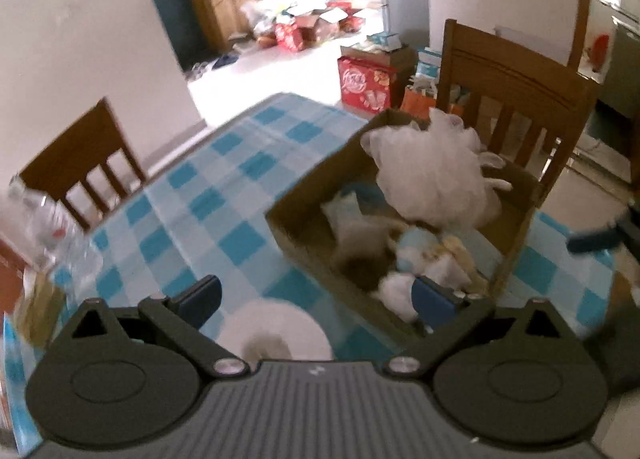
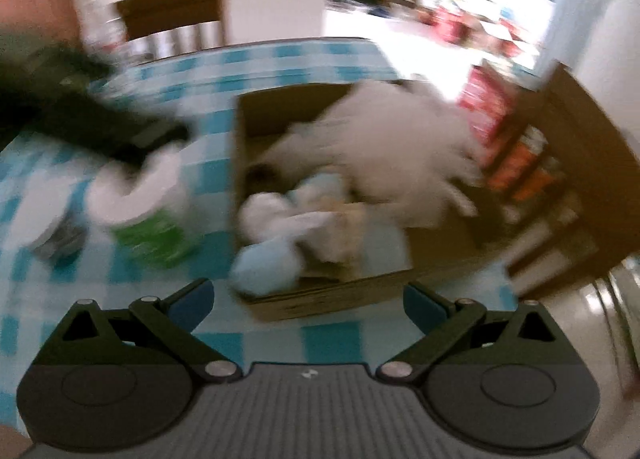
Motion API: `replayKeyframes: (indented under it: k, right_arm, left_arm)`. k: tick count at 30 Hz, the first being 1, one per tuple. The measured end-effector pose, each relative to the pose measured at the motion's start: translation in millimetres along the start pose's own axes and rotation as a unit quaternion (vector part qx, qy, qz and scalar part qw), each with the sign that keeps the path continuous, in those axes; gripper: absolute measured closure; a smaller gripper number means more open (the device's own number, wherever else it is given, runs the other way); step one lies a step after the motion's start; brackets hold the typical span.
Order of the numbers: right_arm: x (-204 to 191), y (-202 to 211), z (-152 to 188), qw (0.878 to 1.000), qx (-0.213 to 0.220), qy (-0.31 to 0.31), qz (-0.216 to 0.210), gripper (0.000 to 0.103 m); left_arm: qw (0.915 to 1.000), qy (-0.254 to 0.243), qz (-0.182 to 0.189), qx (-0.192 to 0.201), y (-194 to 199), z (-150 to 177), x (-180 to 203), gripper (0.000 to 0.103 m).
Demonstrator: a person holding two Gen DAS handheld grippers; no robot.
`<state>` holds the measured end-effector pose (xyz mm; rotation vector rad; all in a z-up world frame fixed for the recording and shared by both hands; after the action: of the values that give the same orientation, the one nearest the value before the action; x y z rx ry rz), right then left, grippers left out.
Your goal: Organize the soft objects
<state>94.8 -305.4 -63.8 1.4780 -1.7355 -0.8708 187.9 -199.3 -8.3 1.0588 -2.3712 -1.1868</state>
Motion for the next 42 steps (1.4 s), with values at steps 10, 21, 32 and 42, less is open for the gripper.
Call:
replayKeyframes:
  k: [10, 21, 32, 42]
  right_arm:
    - [17.1, 28.4, -19.2, 0.996, 0.005, -0.061, 0.059, 0.000]
    - [-3.2, 36.3, -18.1, 0.996, 0.003, -0.077, 0.054, 0.000]
    - [-13.0, 37.5, -15.0, 0.995, -0.004, -0.080, 0.061, 0.000]
    - [-15.2, 37.3, -13.7, 0.995, -0.006, -0.078, 0.062, 0.000]
  left_arm:
    - [0.9964, 0.084, -0.010, -0.002, 46.4, 23.0, -9.2, 0.001]
    - [0.9937, 0.109, -0.020, -0.022, 49.9, 40.5, -16.7, 0.001]
    - [0.9929, 0.113, -0.023, -0.026, 51.8, 44.5, -21.5, 0.001]
    - [0.9929, 0.114, -0.025, -0.025, 52.1, 45.0, -22.8, 0.001]
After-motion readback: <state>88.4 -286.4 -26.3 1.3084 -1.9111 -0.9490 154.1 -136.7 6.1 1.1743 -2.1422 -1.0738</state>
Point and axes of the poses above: each gripper's, at about its wrist camera, not at the fingertips, and y roughly against the way its jaws point, x to its right, z to its underside, the point moved 4 cm from there along -y, roughly the way its jaws point, and after that the axes turned 8 degrees about y, right-handed, at the moved point
